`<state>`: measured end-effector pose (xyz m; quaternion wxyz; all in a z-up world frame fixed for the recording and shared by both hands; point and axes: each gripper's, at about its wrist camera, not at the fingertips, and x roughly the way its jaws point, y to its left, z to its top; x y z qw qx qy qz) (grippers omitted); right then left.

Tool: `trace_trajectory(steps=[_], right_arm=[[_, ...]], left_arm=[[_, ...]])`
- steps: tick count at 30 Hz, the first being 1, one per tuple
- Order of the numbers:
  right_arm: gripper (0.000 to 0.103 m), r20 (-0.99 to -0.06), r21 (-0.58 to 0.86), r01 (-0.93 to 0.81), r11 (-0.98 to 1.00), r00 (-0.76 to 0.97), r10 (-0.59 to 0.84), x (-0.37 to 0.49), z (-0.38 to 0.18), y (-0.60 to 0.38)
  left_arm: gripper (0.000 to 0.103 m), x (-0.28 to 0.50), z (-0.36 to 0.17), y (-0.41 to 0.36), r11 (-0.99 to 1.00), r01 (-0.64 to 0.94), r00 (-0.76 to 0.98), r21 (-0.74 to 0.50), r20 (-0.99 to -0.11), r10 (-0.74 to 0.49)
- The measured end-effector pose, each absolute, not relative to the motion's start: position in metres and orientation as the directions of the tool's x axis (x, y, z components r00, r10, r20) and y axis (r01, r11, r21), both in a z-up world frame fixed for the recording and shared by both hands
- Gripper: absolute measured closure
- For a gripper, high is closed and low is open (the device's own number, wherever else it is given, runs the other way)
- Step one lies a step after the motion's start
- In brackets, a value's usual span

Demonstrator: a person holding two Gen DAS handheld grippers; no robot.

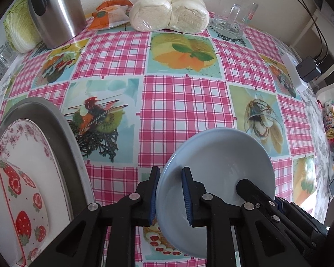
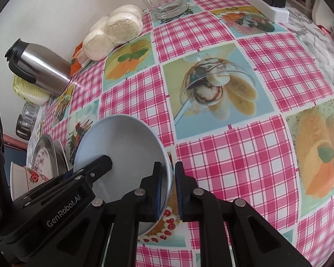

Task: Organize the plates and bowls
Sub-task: 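Lift the blue-grey bowl with both grippers toward the steel pan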

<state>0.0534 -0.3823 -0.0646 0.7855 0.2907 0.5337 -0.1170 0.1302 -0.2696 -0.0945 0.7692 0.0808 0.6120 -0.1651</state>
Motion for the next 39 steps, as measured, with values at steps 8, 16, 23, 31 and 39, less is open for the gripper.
trace_trajectory(steps=[8,16,23,31,39], right_arm=[[0.091,-0.909,0.328,0.485,0.811,0.395,0.132,0.055,-0.066,-0.379],[0.091,-0.914,0.322,0.485,0.813,0.384,0.132,0.054,-0.064,-0.379],[0.091,-0.904,0.328,0.472,0.819,0.407,0.128,0.054,-0.053,-0.374],[0.091,-0.869,0.347,0.437,0.830,0.482,0.109,0.052,-0.016,-0.369],[0.091,-0.833,0.343,0.400,0.850,0.548,0.078,0.050,0.025,-0.358]], left_arm=[[0.083,0.130,-0.094,-0.268,0.932,0.350,0.190,-0.092,-0.967,-0.167],[0.084,0.130,-0.092,-0.264,0.937,0.330,0.179,-0.115,-0.967,-0.182],[0.084,0.129,-0.072,-0.259,0.937,0.326,0.219,-0.124,-0.954,-0.203],[0.084,0.125,-0.029,-0.251,0.931,0.332,0.298,-0.155,-0.919,-0.259],[0.084,0.121,0.009,-0.239,0.926,0.329,0.368,-0.184,-0.878,-0.305]])
